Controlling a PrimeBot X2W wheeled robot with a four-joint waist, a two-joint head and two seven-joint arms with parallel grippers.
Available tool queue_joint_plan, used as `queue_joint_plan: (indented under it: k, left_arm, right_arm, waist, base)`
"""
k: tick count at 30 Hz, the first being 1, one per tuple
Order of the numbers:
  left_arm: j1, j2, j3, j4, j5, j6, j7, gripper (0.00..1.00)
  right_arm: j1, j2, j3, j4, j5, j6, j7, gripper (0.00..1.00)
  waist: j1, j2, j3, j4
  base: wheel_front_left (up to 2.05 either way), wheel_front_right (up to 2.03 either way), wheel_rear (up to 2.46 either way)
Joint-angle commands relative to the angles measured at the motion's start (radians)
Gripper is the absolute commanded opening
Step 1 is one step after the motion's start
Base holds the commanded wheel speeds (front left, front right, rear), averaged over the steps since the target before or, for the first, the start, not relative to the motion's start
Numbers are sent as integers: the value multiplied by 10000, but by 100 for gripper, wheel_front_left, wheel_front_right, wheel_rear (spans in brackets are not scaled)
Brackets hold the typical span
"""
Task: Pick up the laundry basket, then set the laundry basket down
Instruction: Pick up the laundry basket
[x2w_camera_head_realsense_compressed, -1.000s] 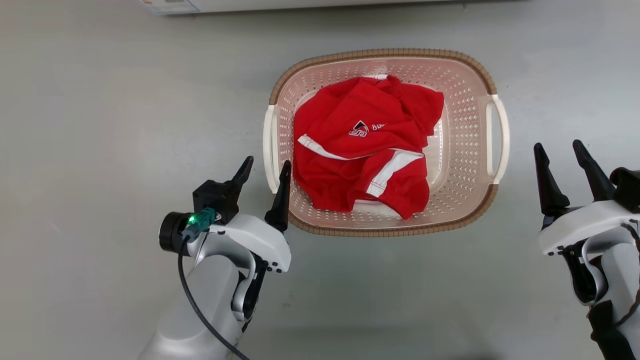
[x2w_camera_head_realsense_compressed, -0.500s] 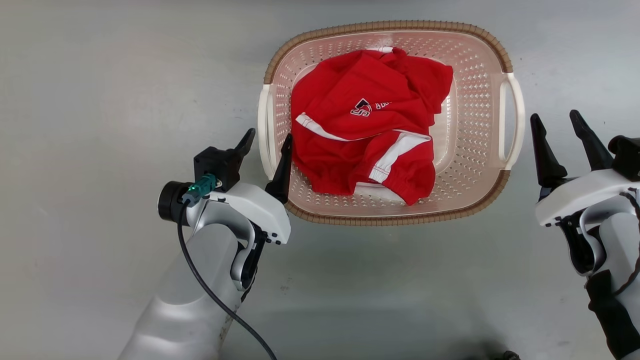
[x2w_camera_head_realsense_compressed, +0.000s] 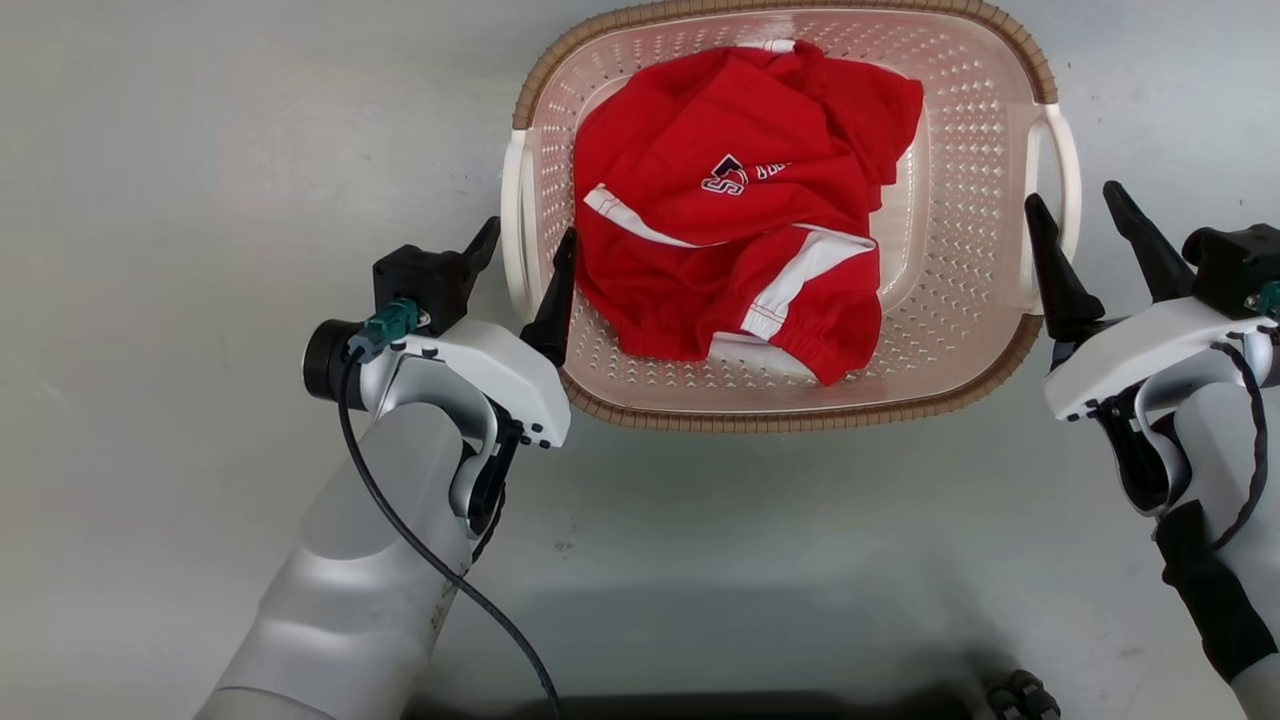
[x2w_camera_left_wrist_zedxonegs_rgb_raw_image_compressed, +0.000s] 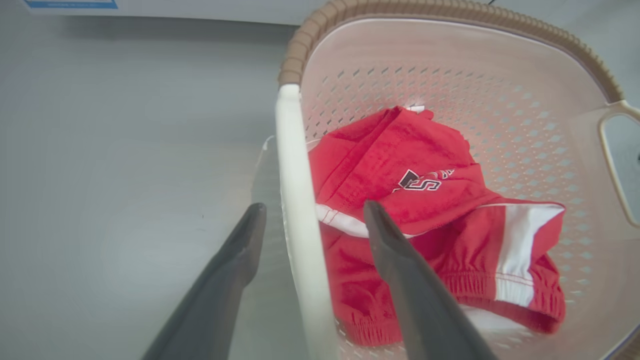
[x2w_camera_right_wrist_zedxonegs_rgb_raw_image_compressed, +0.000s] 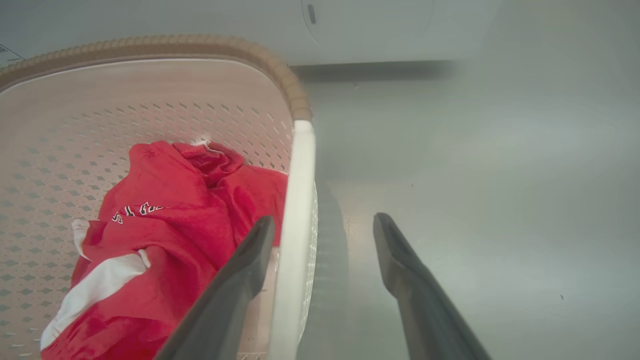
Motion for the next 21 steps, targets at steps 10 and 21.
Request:
queue_joint_plan:
  k: [10, 21]
  left_arm:
    - [-332, 196, 206, 363, 15, -141, -105, 100]
    - [-521, 196, 333, 491, 145, -156, -105, 100]
  right_arm:
    - [-147, -74, 531, 271, 574, 39, -53, 100]
    - [-266, -118, 652, 249, 819, 39, -53, 100]
  waist:
    - [0, 0, 425, 30]
    - [0, 0, 658, 62]
  base:
    - [0, 0, 0]
    - [0, 0, 0]
